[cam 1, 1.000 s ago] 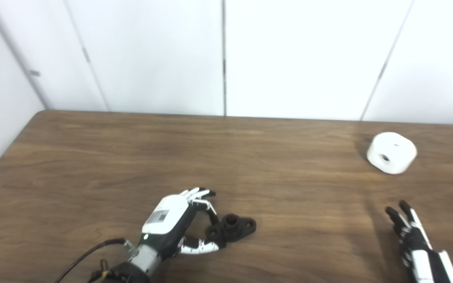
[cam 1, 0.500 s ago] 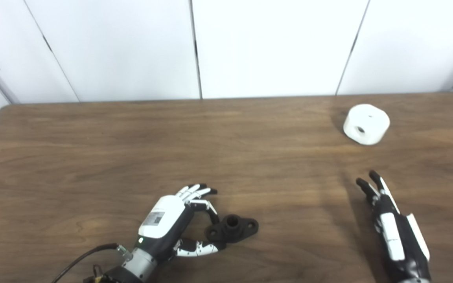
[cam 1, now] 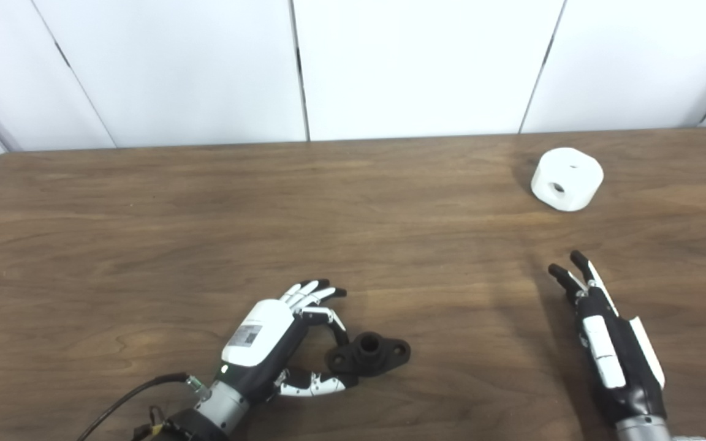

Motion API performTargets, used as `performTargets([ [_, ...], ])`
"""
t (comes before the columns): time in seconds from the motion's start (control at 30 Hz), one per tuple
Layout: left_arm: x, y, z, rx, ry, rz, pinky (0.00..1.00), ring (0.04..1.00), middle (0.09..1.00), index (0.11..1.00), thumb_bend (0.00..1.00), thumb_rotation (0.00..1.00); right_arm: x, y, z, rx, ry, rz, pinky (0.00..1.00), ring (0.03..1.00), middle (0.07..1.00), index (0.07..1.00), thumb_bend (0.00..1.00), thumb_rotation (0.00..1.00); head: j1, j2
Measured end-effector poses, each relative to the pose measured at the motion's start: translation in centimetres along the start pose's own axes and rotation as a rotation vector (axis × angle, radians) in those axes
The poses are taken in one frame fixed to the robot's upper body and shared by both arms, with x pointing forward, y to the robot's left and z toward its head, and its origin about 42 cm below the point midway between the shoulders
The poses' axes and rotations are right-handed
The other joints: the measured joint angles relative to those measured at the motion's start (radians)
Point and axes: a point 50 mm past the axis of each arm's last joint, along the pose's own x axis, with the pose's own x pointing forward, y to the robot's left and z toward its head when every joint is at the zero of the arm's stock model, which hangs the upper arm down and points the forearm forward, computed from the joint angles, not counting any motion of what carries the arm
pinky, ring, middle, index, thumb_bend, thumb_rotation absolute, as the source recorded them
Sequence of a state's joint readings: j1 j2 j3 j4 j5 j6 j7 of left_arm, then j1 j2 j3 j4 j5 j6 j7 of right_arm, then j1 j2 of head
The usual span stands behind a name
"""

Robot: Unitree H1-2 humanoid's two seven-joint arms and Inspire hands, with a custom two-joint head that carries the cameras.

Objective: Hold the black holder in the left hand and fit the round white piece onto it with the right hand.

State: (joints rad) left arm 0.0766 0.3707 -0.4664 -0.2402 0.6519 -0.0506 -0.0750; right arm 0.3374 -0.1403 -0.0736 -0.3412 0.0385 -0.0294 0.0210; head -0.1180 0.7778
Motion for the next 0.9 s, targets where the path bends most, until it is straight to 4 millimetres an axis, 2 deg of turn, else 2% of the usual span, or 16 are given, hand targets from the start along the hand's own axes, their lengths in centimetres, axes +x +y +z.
performTargets([
  [0.03,0.0,0.0,0.0,0.000,-0.001,-0.002,0.96,0.960,0.887,0.490,0.51,0.05,0.0,-0.1,0.0,-0.003,0.000,-0.001,1.00,0.933,0.897,0.946,0.54,0.82,-0.006,-0.002],
  [0.13,0.1,0.0,0.1,-0.001,-0.002,-0.006,0.96,0.959,0.886,0.490,0.51,0.05,0.3,-0.3,0.3,-0.071,0.002,-0.016,0.91,0.900,0.879,0.905,0.55,0.68,-0.020,-0.009],
  [0.23,0.2,0.0,0.1,-0.003,-0.002,-0.005,0.96,0.958,0.884,0.490,0.51,0.05,0.9,-0.9,1.3,-0.175,-0.006,-0.028,0.91,0.903,0.882,0.900,0.59,0.48,-0.037,-0.017],
  [0.37,0.2,-0.1,0.1,-0.010,-0.001,-0.006,0.95,0.950,0.877,0.489,0.51,0.05,2.5,-2.0,2.9,-0.243,-0.045,-0.051,0.94,0.916,0.896,0.926,0.67,0.35,-0.057,-0.028],
  [0.47,0.3,-0.1,0.0,-0.013,-0.001,-0.004,0.94,0.944,0.872,0.489,0.51,0.04,3.7,-2.3,3.6,-0.290,-0.050,-0.067,0.99,0.933,0.902,0.941,0.76,0.33,-0.086,-0.049],
  [0.57,0.3,-0.1,0.0,-0.012,-0.004,-0.005,0.94,0.940,0.869,0.489,0.51,0.04,4.7,-2.7,4.1,-0.369,-0.046,-0.078,0.96,0.925,0.903,0.936,0.80,0.34,-0.103,-0.066],
  [0.77,0.3,-0.1,-0.2,-0.010,-0.019,-0.007,0.92,0.935,0.864,0.489,0.51,0.04,6.5,-3.7,5.2,-0.480,-0.022,-0.120,0.93,0.930,0.923,0.939,0.84,0.35,-0.135,-0.103],
  [0.9,0.3,-0.1,-0.3,-0.005,-0.029,-0.004,0.92,0.931,0.859,0.489,0.51,0.04,7.6,-4.1,6.4,-0.513,-0.041,-0.132,0.85,0.921,0.942,0.939,0.83,0.33,-0.144,-0.121],
])
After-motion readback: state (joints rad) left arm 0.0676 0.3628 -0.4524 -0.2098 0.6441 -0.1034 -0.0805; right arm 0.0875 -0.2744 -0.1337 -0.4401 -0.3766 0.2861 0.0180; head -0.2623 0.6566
